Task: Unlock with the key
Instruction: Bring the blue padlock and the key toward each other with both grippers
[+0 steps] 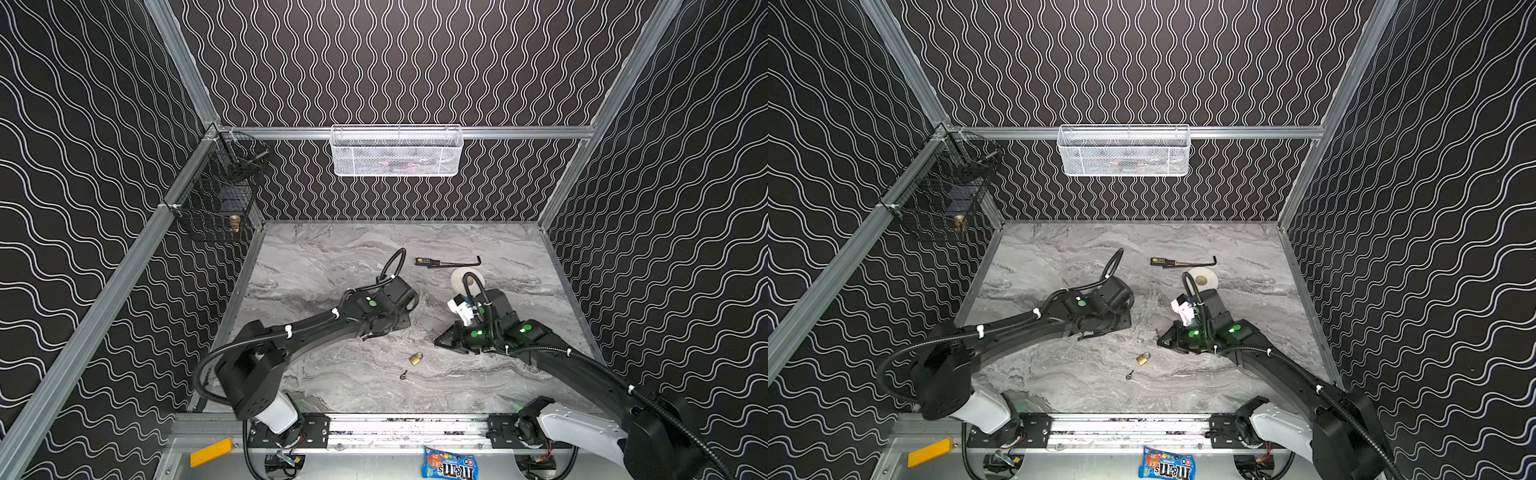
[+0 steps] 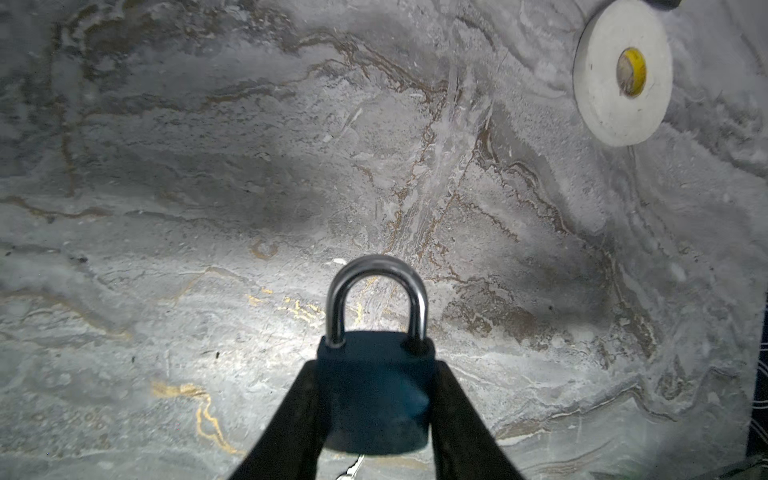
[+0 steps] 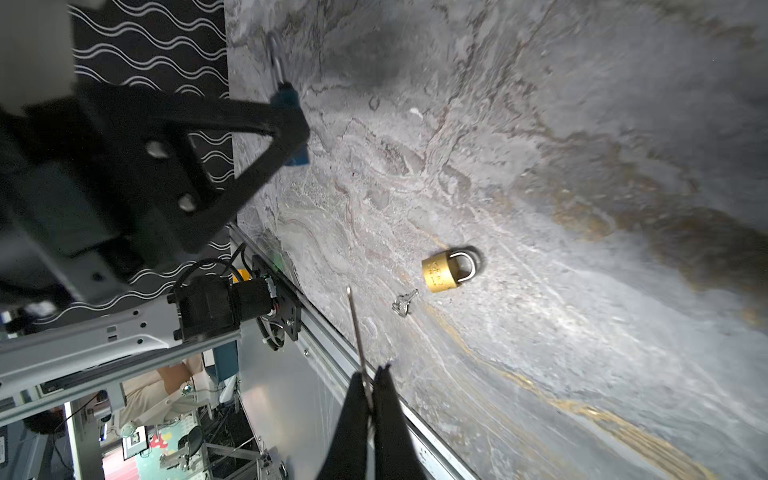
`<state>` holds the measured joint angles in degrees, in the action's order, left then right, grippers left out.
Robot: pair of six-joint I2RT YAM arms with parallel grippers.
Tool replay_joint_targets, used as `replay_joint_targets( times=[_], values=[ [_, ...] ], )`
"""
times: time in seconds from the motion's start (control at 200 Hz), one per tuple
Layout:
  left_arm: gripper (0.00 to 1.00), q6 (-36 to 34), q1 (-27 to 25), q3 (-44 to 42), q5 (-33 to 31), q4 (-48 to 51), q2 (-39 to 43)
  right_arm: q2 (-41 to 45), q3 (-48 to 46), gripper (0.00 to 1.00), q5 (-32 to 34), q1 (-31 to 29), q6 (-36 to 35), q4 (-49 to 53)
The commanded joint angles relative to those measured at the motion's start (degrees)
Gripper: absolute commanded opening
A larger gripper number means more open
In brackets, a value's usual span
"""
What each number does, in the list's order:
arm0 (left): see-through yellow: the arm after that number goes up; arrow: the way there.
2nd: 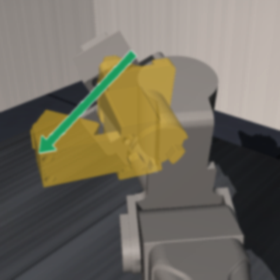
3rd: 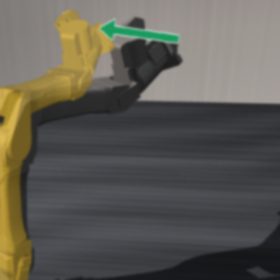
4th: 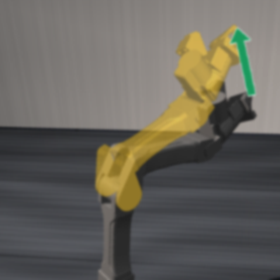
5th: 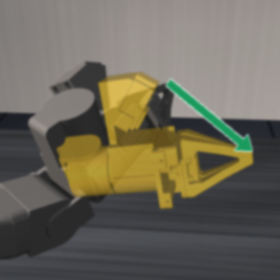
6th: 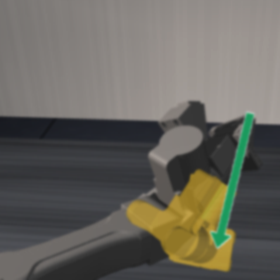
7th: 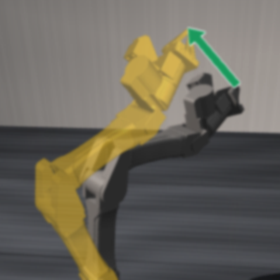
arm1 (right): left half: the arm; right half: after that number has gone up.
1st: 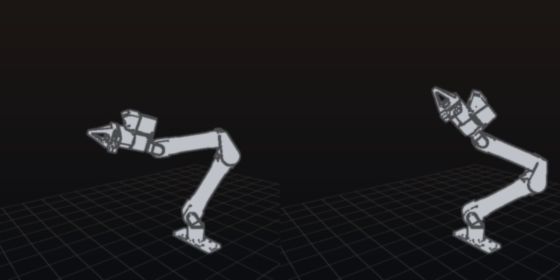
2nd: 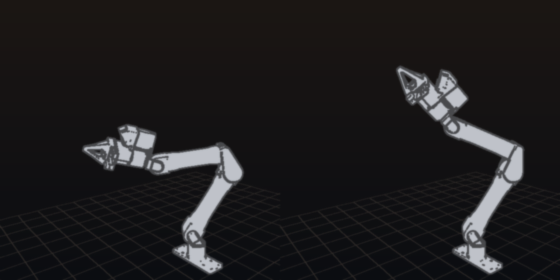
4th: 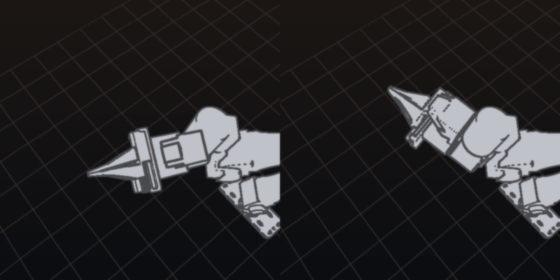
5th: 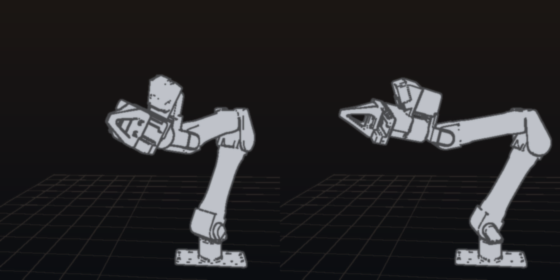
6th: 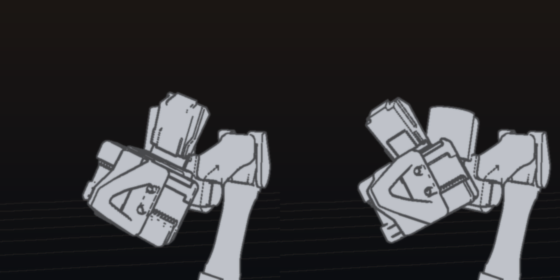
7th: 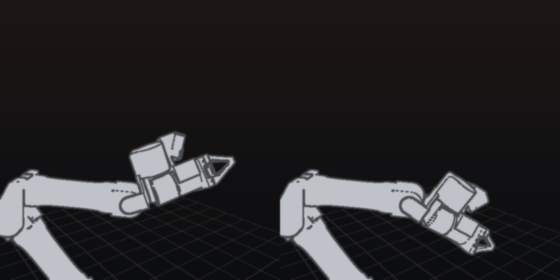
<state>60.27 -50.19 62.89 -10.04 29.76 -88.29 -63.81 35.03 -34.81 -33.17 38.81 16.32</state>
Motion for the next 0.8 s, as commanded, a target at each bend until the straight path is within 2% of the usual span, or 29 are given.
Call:
replay_joint_targets(
  times=[0.0,0.18,0.45,0.796],
  values=[
    [0.12,6.7,0.3,-3.0,-2.1,-4.0,3.6,-0.9,-1.4,0.0,4.0,-4.7,8.5,-11.5],
    [0.11,11.6,0.6,-7.1,-2.3,-5.0,8.8,-4.4,-2.1,0.0,8.6,-11.6,14.4,-20.4],
    [0.09,13.6,0.7,-9.1,-3.6,-3.3,13.2,-11.8,0.1,0.0,11.8,-19.2,17.1,-31.5],
    [0.06,12.6,0.7,-9.7,-4.6,-1.1,16.7,-17.3,2.6,0.0,12.2,-21.1,15.7,-36.7]
  ],
)
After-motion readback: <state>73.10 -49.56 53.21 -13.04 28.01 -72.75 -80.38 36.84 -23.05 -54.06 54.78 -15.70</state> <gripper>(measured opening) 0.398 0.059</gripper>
